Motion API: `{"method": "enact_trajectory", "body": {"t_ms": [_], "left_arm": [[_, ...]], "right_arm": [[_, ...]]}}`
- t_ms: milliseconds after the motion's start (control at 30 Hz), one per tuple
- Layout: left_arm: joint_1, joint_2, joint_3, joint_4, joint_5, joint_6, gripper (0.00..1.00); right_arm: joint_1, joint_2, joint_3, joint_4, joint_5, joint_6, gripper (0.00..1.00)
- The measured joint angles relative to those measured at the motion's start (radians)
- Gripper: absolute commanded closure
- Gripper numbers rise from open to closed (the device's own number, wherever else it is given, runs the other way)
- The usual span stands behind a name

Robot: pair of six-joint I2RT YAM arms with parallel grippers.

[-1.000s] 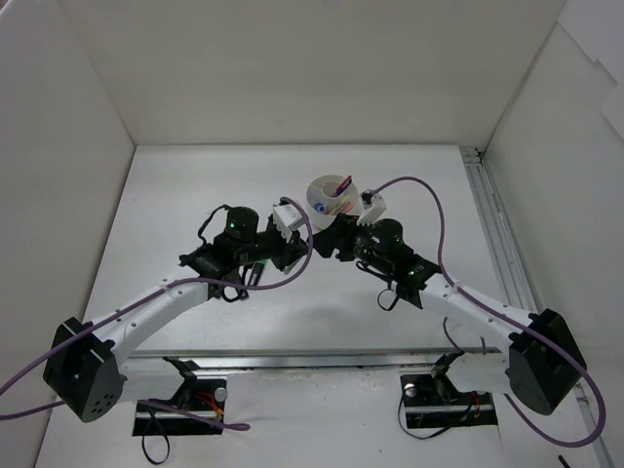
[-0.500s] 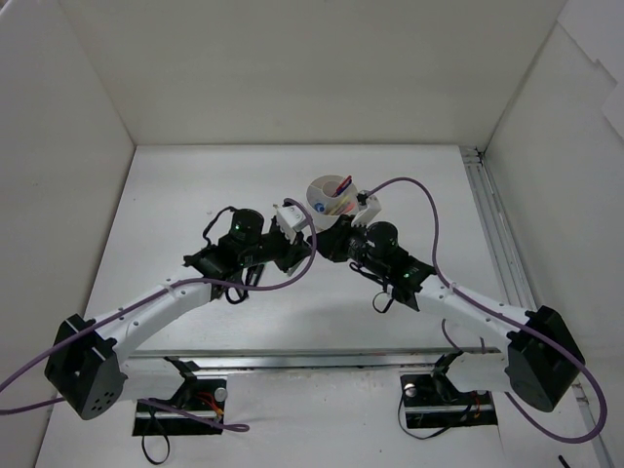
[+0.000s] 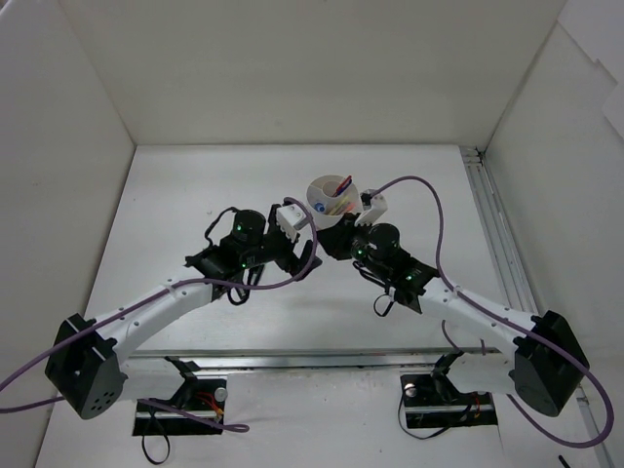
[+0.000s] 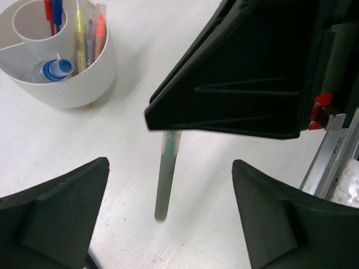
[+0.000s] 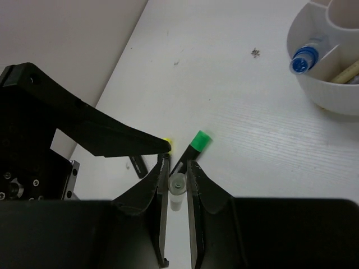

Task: Sort the stationery into containers
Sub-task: Pick up the pen from the center of the board, then place the pen in the storage box.

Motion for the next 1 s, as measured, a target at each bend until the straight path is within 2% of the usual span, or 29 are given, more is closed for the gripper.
{"method": "enact_trajectory", "body": {"t_ms": [67,200,367,467,633,1000], "left_arm": [[0.0,-0.003,0.0,-0.002,-0.019,-0.009,0.0],[0.0,-0.045,-0.016,-0.011,-0.076,-0.027,0.0],[0.011,-0.208,-0.114,-0.03,-0.187,-0.083,0.0],[0.056,-0.302,-0.162,-0.064,-0.271,-0.138,0.0],[0.161,-0.394,-0.241,-0.129,-0.378,-0.25,0.0],[0.277,-0.435,-0.285,-0.262,-0.41,-0.373,0.0]], "right_arm": [[0.0,-0.018,0.001,-0.021,0.05,-0.031,1.0],[-0.006,-0.037,0.03,-0.072,0.146,-0.105,1.0],[-0.085,-0.037,0.07,-0.09,0.232,-0.181,1.0],[-0.142,-0.024,0.105,-0.096,0.275,-0.231,1.0],[-0.214,0.069,0.192,-0.065,0.297,-0.292,1.0],[-0.254,0.34,0.303,0.025,0.257,-0.35,1.0]]}}
